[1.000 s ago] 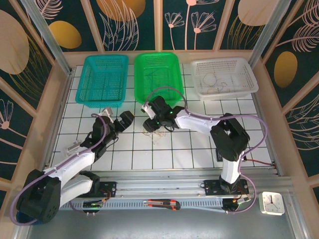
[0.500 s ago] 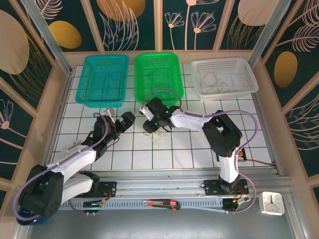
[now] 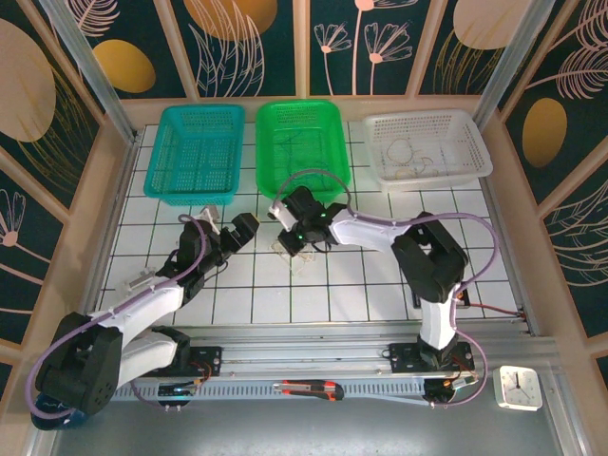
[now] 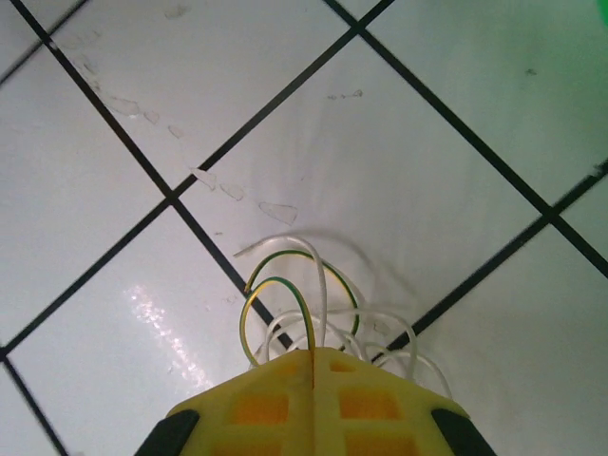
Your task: Untangle the cables
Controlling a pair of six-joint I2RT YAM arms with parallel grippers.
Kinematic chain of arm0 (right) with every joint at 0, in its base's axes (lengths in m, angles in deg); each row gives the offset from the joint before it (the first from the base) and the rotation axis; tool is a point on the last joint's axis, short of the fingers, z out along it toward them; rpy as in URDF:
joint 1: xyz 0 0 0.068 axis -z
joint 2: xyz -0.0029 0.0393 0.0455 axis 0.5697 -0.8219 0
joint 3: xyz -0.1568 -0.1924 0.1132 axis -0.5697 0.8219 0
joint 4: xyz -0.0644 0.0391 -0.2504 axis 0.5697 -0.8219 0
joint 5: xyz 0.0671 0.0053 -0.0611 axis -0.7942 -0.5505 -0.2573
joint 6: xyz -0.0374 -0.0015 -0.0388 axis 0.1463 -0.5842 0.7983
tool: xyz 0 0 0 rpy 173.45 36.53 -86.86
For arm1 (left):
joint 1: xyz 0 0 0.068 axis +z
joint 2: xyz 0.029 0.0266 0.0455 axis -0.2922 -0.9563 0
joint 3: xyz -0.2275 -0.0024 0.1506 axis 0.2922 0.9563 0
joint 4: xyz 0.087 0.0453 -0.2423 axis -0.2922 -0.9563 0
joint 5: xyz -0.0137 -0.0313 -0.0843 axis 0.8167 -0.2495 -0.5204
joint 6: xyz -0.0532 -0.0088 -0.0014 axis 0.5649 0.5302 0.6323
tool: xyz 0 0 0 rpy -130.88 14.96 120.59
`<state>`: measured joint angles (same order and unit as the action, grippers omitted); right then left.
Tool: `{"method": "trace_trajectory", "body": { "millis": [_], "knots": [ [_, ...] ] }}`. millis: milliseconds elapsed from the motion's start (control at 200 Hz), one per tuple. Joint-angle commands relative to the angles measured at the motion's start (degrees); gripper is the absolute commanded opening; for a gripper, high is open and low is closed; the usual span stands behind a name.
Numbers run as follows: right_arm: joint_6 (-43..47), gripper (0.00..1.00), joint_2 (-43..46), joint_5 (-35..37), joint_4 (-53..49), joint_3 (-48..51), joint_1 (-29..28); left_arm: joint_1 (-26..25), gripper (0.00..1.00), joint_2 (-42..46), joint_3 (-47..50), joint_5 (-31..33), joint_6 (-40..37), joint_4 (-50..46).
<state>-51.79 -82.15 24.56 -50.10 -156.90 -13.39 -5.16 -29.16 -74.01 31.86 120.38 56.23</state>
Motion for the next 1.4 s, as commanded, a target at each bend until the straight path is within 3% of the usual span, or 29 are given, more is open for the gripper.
{"method": "trace_trajectory", "body": {
  "millis": [0,235,435,681,876,1076,1396],
  "knots": [
    [-4.32,0.0,6.69,-3.53,5.15,3.86,2.42,0.36,0.99,-0.75,0.37,-2.19,-1.29,1.5],
    [-13.23,0.0,13.78,-9.19,15.11,11.86,7.31,0.35,0.99,-3.29,0.35,-7.18,-2.51,4.78],
    [-26.39,0.0,19.84,-15.16,30.77,22.16,12.89,0.27,0.99,-7.66,-0.68,-13.61,-1.35,10.69],
    [-35.43,0.0,24.07,-19.02,43.71,29.87,15.73,-0.75,0.94,-10.95,-3.46,-15.81,0.0,14.27],
    [-37.59,0.0,26.31,-21.25,46.16,30.89,16.39,-4.14,0.87,-14.57,-6.28,-15.92,-0.63,15.85],
    [-38.44,0.0,27.05,-22.58,45.45,29.85,16.47,-8.87,0.85,-18.21,-10.24,-10.25,-7.65,8.95],
    [-39.13,0.0,28.48,-24.09,44.08,29.21,16.48,-11.16,0.82,-25.97,-15.59,-5.52,-16.84,3.18]
  ]
}}
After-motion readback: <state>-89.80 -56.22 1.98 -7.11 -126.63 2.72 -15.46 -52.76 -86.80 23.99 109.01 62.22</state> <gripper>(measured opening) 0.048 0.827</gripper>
